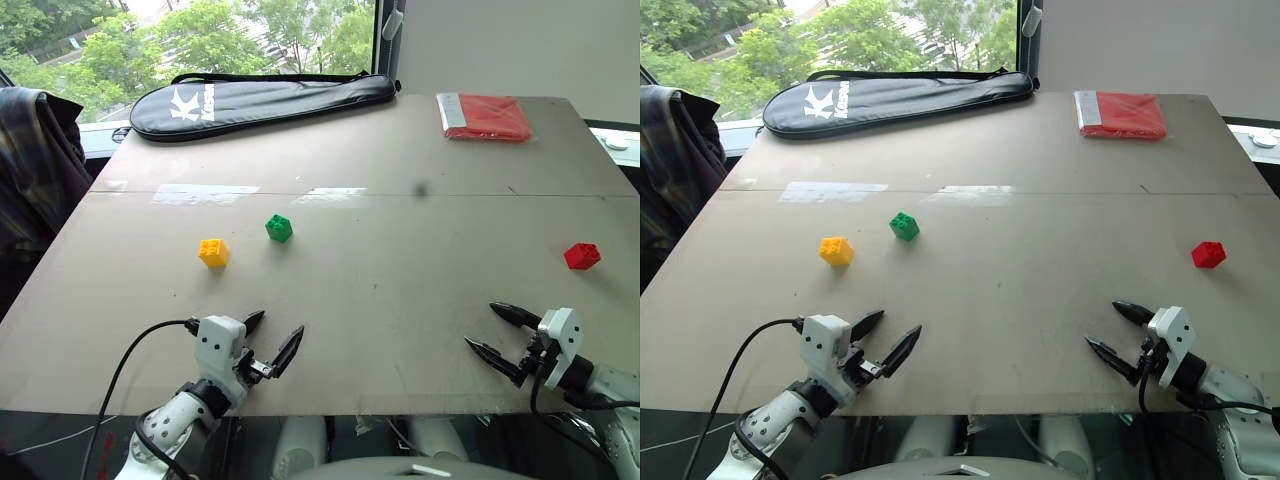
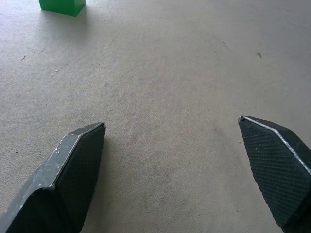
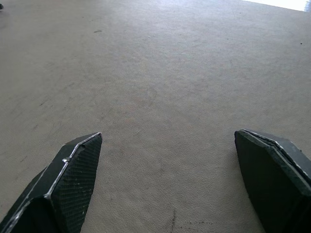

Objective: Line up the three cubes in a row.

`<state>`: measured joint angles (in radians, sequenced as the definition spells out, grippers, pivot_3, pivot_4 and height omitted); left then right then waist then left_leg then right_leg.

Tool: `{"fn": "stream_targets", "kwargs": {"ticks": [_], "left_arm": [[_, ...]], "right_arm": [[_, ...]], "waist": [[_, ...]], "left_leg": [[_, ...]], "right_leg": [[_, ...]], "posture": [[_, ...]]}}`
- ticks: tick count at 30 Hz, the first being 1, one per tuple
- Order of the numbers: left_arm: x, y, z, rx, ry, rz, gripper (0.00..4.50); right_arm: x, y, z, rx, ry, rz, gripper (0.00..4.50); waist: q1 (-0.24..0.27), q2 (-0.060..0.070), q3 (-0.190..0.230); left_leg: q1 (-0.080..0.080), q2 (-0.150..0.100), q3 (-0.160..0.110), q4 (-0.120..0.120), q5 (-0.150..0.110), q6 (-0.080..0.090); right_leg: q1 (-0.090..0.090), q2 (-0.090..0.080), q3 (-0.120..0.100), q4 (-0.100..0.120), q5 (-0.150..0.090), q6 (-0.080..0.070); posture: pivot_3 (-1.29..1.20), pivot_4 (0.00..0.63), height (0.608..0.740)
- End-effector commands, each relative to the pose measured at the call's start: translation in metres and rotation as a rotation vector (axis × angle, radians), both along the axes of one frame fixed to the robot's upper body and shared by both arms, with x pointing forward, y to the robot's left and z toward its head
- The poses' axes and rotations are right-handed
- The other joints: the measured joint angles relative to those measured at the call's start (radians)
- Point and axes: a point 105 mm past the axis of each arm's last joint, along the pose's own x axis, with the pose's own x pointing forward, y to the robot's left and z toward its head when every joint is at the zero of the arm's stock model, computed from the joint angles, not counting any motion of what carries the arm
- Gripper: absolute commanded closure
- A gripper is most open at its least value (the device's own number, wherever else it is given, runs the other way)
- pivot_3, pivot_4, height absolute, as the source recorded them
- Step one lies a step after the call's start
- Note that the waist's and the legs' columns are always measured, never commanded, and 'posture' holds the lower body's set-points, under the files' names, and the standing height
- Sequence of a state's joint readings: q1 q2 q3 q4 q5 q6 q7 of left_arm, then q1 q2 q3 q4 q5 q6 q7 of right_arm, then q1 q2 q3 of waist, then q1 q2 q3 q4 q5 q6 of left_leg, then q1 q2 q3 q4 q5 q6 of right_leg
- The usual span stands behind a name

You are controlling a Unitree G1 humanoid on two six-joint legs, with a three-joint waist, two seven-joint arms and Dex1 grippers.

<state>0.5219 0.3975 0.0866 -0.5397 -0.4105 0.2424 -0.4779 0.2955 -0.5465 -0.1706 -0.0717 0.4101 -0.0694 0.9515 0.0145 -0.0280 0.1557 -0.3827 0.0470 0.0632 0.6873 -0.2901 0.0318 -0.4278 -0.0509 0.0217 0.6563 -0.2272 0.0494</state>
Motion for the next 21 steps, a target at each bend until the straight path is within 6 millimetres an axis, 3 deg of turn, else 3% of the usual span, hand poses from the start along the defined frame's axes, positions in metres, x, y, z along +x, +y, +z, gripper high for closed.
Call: {"fn": "stream_targets", "kwargs": {"ticks": [1,12,21], "left_arm": [[-0.005,-0.008,-0.003,-0.007,0.003,-0.053,0.02],[-0.011,-0.019,-0.003,-0.052,-0.010,-0.092,0.02],[-0.018,-0.009,-0.011,-0.036,0.001,-0.085,0.02]], "right_arm": [[0.002,-0.003,0.009,-0.009,-0.018,-0.012,0.00],[0.008,-0.007,0.018,-0.019,-0.020,-0.026,0.00],[0.008,-0.007,0.016,-0.029,-0.019,-0.031,0.00]], "waist": [[0.000,0.000,0.000],[-0.001,0.002,0.001],[-0.002,0.002,0.001]], "left_leg": [[0.000,0.000,0.000,0.000,0.000,0.000],[-0.001,0.000,-0.001,0.000,0.000,0.000],[-0.001,0.000,0.000,0.000,0.000,0.000]], "right_leg": [[0.000,0.000,0.000,0.000,0.000,0.000],[-0.001,0.000,0.000,0.000,0.000,0.000],[-0.001,0.000,0.000,0.000,0.000,0.000]], "posture": [[0.00,0.150,0.708],[0.00,0.150,0.708],[0.00,0.150,0.708]]}}
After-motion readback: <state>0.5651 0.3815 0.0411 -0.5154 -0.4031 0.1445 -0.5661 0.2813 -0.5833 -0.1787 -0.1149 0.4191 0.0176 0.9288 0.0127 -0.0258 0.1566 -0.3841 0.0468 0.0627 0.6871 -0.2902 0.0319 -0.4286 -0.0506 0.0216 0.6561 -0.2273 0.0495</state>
